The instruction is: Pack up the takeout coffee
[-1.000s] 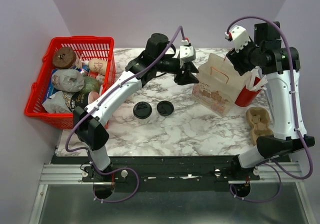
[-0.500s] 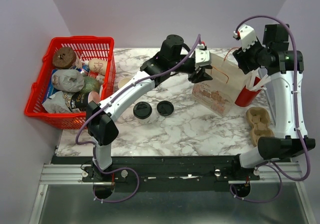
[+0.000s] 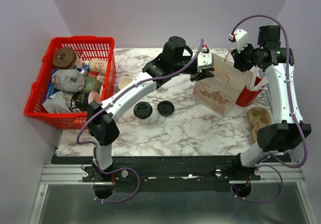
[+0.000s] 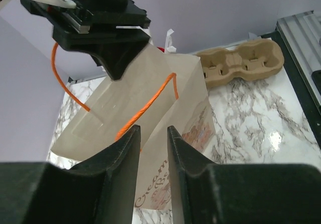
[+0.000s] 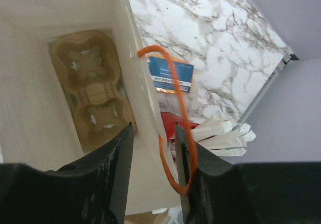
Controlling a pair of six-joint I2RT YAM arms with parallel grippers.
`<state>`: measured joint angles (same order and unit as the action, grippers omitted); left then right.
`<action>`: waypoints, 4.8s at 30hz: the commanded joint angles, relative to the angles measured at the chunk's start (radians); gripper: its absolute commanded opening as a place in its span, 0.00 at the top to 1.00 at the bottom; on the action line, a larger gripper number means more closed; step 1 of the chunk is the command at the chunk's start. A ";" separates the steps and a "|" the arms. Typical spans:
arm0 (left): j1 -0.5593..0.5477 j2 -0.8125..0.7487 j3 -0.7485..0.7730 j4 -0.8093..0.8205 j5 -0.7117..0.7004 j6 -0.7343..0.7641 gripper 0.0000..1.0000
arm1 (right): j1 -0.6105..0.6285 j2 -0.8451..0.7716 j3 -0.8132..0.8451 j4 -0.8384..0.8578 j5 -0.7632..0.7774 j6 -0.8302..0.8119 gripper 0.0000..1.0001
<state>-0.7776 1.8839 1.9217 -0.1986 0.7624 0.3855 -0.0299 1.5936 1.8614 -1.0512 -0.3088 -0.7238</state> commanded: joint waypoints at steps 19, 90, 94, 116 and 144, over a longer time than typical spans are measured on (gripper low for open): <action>0.216 -0.632 -0.693 -0.094 -0.086 -0.019 0.37 | 0.292 -0.359 -0.341 -0.111 -0.217 -0.147 0.93; 0.434 -0.339 -0.503 -1.015 -0.333 0.835 0.01 | 0.214 -0.230 -0.146 -0.147 -0.283 -0.029 0.03; 0.436 -0.374 -0.558 -0.986 -0.348 0.931 0.01 | 0.212 -0.225 -0.061 -0.124 -0.266 -0.003 0.00; 0.468 -0.408 -0.503 -0.812 -0.492 -0.095 0.04 | 0.780 -0.156 -0.054 0.170 -0.245 0.177 0.15; 0.546 -0.414 -0.667 -0.846 -0.519 -0.223 0.98 | 0.823 0.295 -0.334 0.649 -0.225 0.058 0.30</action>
<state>-0.2729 1.4361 1.2526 -1.0382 0.2535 0.1680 0.7864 1.8622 1.4731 -0.4675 -0.5610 -0.6258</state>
